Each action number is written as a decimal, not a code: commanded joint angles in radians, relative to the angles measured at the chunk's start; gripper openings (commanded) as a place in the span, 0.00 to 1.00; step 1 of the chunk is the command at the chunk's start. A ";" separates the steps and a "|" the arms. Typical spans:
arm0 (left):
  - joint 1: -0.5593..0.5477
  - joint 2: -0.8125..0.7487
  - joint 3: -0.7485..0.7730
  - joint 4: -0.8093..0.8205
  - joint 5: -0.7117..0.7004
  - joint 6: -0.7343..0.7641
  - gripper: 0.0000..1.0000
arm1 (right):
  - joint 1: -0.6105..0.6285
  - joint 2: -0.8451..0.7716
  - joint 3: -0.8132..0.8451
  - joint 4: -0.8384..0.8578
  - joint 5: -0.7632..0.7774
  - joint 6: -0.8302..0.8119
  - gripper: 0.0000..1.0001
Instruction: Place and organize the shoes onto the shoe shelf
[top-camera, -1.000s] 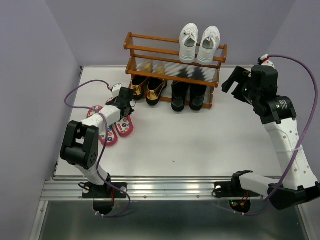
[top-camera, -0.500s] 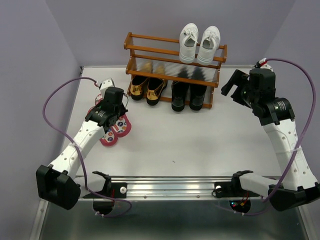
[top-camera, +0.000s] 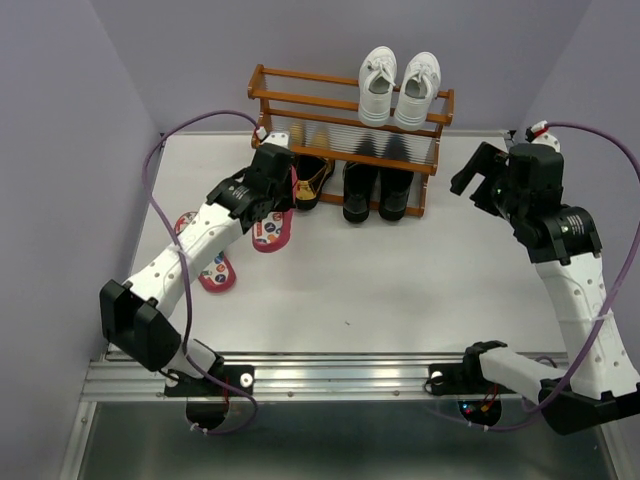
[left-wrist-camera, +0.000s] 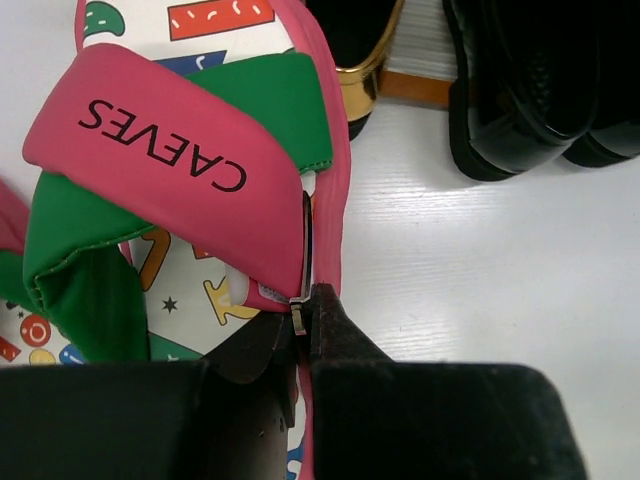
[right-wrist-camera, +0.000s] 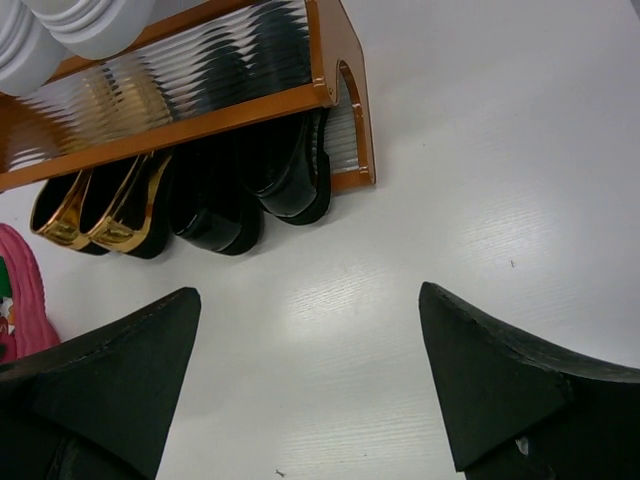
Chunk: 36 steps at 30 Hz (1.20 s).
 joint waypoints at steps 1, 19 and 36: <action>-0.016 0.042 0.150 0.045 0.096 0.120 0.00 | -0.002 -0.022 0.010 -0.016 0.051 -0.011 0.96; -0.022 0.469 0.673 -0.044 0.176 0.278 0.00 | -0.002 -0.047 0.002 -0.056 0.069 0.020 0.95; -0.022 0.597 0.845 0.020 0.175 0.304 0.00 | -0.002 -0.016 0.006 -0.065 0.053 0.026 0.95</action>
